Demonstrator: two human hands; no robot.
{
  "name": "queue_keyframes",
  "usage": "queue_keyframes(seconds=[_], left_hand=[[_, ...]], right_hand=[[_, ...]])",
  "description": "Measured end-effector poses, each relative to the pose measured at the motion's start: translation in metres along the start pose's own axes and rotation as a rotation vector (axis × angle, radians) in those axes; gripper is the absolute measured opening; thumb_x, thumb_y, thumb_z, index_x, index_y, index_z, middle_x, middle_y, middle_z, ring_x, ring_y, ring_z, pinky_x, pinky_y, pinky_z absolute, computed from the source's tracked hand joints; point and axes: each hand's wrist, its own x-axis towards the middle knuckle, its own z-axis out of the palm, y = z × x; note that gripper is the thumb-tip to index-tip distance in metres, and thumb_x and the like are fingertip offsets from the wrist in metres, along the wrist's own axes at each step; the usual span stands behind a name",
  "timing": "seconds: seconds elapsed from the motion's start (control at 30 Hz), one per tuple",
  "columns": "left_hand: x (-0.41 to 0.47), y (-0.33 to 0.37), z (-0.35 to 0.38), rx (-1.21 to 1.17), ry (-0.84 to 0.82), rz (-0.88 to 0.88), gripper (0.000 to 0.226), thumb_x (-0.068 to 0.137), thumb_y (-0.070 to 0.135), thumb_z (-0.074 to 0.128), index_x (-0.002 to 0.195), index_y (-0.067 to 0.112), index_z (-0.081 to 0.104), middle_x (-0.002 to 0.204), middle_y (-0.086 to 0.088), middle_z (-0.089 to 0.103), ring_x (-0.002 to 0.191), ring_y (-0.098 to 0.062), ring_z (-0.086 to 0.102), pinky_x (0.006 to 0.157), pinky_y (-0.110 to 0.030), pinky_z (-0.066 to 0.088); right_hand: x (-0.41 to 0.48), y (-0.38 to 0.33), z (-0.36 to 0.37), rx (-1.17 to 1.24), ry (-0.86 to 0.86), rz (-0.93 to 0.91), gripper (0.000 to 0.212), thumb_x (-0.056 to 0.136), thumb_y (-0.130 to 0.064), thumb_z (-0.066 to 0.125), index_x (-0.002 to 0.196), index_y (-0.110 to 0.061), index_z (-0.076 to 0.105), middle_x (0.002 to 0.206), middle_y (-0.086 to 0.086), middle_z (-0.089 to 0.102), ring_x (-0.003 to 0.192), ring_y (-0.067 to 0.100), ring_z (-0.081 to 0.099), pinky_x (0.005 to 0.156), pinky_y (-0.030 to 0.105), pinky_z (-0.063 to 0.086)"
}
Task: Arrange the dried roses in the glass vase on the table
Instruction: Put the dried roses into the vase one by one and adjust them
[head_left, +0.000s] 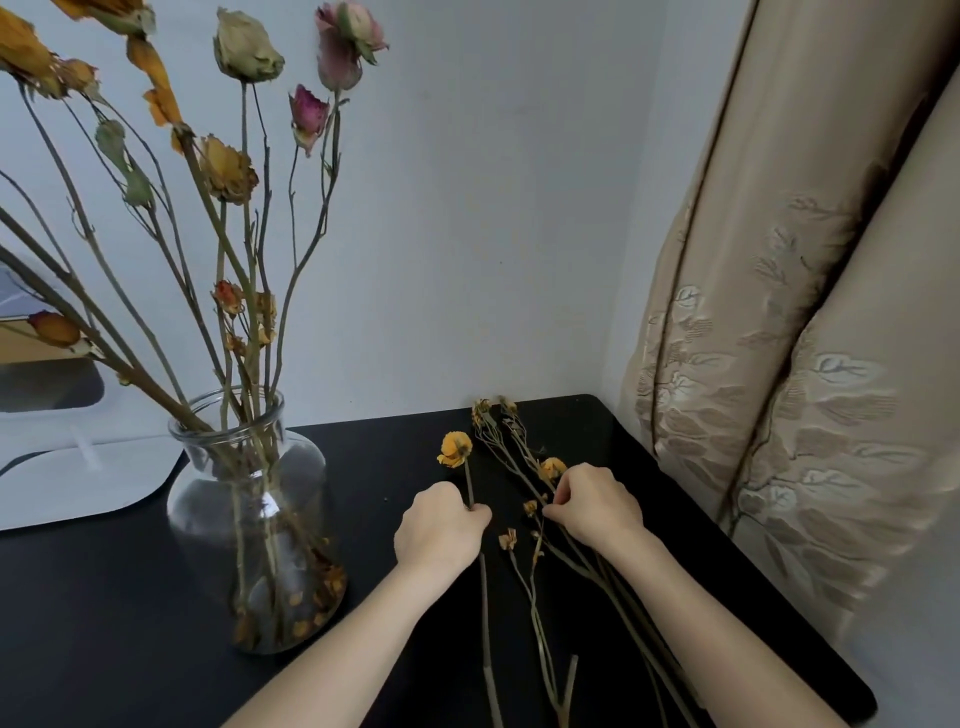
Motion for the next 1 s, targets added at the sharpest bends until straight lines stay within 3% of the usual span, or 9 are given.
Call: queue_keyframes(seconds=[0.13, 0.27, 0.4, 0.63, 0.77, 0.9, 1.0], left_hand=[[-0.004, -0.006, -0.01, -0.023, 0.029, 0.045, 0.032, 0.091, 0.033, 0.052, 0.062, 0.019, 0.051, 0.056, 0.004, 0.05, 0.052, -0.012, 0.051, 0.049, -0.024, 0.038], [-0.005, -0.011, -0.017, -0.041, 0.056, 0.072, 0.028, 0.092, 0.032, 0.052, 0.068, 0.019, 0.059, 0.057, 0.003, 0.053, 0.055, -0.012, 0.055, 0.056, -0.026, 0.045], [-0.007, -0.015, -0.019, -0.035, 0.071, 0.091, 0.03, 0.092, 0.031, 0.052, 0.064, 0.021, 0.055, 0.056, 0.004, 0.052, 0.054, -0.01, 0.055, 0.054, -0.024, 0.045], [-0.008, -0.02, -0.031, 0.001, 0.152, 0.101, 0.04, 0.093, 0.033, 0.049, 0.055, 0.023, 0.039, 0.049, 0.007, 0.042, 0.045, -0.01, 0.045, 0.046, -0.022, 0.033], [-0.009, -0.02, -0.037, -0.017, 0.199, 0.13, 0.042, 0.093, 0.032, 0.049, 0.053, 0.022, 0.04, 0.048, 0.005, 0.041, 0.045, -0.01, 0.044, 0.047, -0.023, 0.035], [-0.012, -0.019, -0.041, -0.061, 0.219, 0.181, 0.027, 0.093, 0.034, 0.049, 0.069, 0.022, 0.052, 0.054, 0.007, 0.048, 0.051, -0.009, 0.051, 0.053, -0.023, 0.042], [-0.018, -0.018, -0.047, -0.102, 0.258, 0.273, 0.016, 0.094, 0.035, 0.049, 0.084, 0.024, 0.054, 0.055, 0.008, 0.05, 0.055, -0.007, 0.053, 0.054, -0.019, 0.04]], right_hand=[[0.006, -0.002, -0.003, 0.022, 0.096, 0.021, 0.02, 0.087, -0.033, 0.062, 0.1, -0.017, 0.062, 0.093, 0.001, 0.064, 0.083, 0.016, 0.063, 0.065, 0.028, 0.05], [0.01, -0.006, -0.002, -0.003, 0.001, 0.03, 0.021, 0.083, -0.034, 0.067, 0.095, -0.017, 0.067, 0.09, 0.001, 0.066, 0.082, 0.016, 0.064, 0.068, 0.03, 0.054], [0.012, -0.01, 0.006, -0.08, -0.036, 0.023, 0.019, 0.084, -0.028, 0.066, 0.1, -0.017, 0.064, 0.093, 0.001, 0.065, 0.084, 0.017, 0.064, 0.071, 0.03, 0.054], [0.015, -0.017, -0.002, -0.02, 0.022, 0.044, 0.015, 0.086, -0.027, 0.062, 0.096, -0.017, 0.064, 0.076, -0.002, 0.057, 0.073, 0.016, 0.059, 0.059, 0.028, 0.046], [0.015, -0.016, -0.015, 0.037, 0.093, 0.027, 0.016, 0.088, -0.028, 0.058, 0.092, -0.017, 0.067, 0.085, 0.0, 0.065, 0.075, 0.018, 0.06, 0.06, 0.028, 0.044], [0.013, -0.011, -0.026, 0.148, 0.157, -0.002, 0.017, 0.089, -0.03, 0.056, 0.087, -0.02, 0.069, 0.071, -0.007, 0.06, 0.065, 0.009, 0.057, 0.052, 0.024, 0.04], [0.01, -0.012, -0.037, 0.359, 0.201, -0.07, 0.019, 0.09, -0.03, 0.056, 0.093, -0.018, 0.071, 0.074, -0.006, 0.063, 0.068, 0.008, 0.057, 0.056, 0.024, 0.04]])
